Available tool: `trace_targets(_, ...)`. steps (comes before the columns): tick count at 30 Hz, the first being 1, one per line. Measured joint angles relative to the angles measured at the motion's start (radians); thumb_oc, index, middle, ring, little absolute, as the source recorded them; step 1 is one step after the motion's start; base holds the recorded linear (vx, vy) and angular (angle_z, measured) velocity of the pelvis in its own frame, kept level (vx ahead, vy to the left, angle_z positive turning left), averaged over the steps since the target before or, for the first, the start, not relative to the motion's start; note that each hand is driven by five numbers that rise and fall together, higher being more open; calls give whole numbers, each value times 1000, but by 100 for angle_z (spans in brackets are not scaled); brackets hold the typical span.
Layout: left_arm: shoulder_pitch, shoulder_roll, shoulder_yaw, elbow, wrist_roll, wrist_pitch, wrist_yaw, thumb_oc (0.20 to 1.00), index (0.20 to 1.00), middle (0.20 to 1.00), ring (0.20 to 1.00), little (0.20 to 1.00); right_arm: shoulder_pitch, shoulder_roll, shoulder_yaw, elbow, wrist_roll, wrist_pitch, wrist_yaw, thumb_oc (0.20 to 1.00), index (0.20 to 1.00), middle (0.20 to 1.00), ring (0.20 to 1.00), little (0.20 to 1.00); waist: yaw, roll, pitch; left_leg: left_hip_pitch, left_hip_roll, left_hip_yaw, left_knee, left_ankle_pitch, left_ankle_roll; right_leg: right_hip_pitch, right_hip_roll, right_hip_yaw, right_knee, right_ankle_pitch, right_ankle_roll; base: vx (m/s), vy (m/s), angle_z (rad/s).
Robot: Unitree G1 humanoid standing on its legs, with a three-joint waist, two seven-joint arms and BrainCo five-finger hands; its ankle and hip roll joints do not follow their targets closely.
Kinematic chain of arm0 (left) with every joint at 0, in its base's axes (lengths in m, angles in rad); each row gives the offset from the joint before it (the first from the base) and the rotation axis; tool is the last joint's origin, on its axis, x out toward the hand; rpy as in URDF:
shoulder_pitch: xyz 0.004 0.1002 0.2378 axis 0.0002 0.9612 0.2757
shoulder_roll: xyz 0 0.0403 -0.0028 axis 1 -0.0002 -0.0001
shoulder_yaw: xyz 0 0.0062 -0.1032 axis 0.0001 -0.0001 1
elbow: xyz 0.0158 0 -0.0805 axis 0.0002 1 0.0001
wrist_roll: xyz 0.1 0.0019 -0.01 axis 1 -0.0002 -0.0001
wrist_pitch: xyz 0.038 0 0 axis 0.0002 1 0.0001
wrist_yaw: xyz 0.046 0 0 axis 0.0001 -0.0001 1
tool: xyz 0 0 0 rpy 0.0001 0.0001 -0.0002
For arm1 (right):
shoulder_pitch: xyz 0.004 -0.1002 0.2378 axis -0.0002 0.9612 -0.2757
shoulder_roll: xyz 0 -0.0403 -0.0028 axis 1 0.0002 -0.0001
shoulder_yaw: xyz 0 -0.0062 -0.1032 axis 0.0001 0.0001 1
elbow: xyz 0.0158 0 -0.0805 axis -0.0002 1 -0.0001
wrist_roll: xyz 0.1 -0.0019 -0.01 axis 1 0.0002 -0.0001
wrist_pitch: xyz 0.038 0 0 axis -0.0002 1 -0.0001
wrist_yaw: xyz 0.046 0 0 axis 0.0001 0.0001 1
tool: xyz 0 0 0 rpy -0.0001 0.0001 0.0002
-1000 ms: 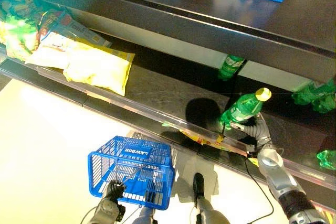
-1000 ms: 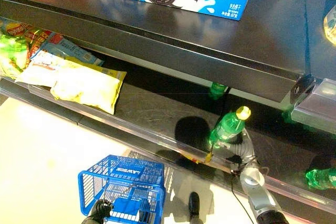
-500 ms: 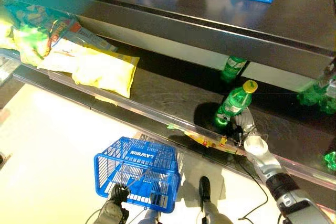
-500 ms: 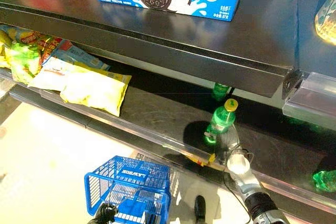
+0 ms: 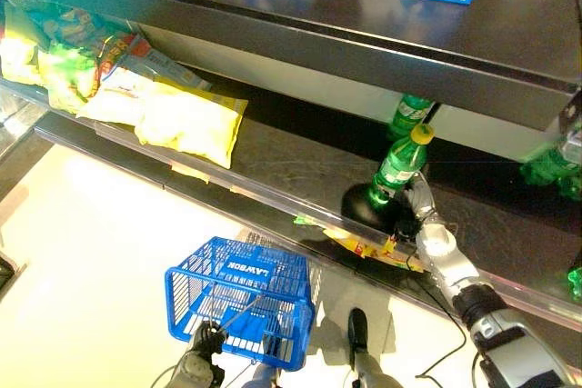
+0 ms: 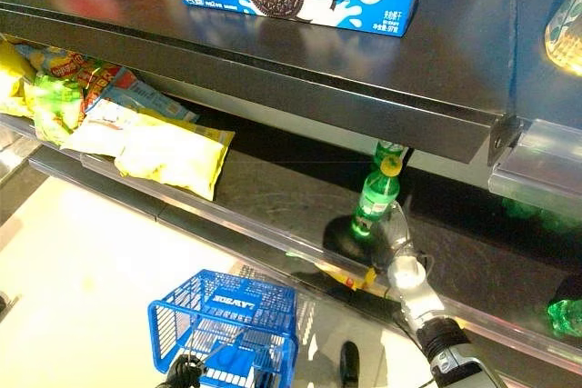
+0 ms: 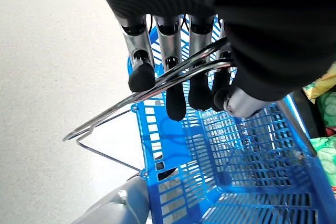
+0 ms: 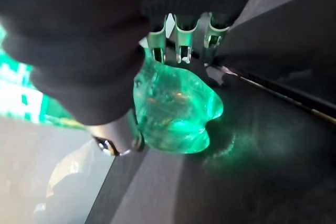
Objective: Pick up the snacks into the basket
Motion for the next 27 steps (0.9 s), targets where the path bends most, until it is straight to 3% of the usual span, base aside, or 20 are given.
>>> trace_targets(9,7,-5,25,-1,-27,4,2,200,200,200,200,200,116,-29,-31,-141,32,25,5,200,200,200,200,200,4,4,-2,7,1,-17,-5,2,0,13,3,-9,0,2,-5,20,1,4)
trace_targets(15,15,-12,52,0,-23,9,-3,200,200,200,200,200,263,-43,-70,-255,47,28,71,200,200,200,200,200,20,3,-5,39,2,-17,-7,0,-2,44,4,-10,0,-8,-4,52,-32,1)
trace_targets(21,38,-16,110,2,-17,14,-23,200,200,200,200,200,427,-76,-132,-386,62,83,154,200,200,200,200,200,19,-9,-21,78,3,-18,-8,-10,-6,85,3,-11,0,-21,2,77,-31,1)
trace_targets(24,46,-21,140,3,-5,23,-48,200,200,200,200,200,569,-103,-217,-528,83,107,226,200,200,200,200,200,23,-16,-31,92,3,-15,-9,-18,-5,97,4,-8,0,-21,1,77,-31,-4)
trace_targets(27,63,-5,143,30,17,27,-66,200,200,200,200,200,646,-115,-260,-597,102,105,284,200,200,200,200,200,-6,-43,-60,110,5,-8,-9,-21,-5,112,5,-4,0,-28,1,53,-34,-6)
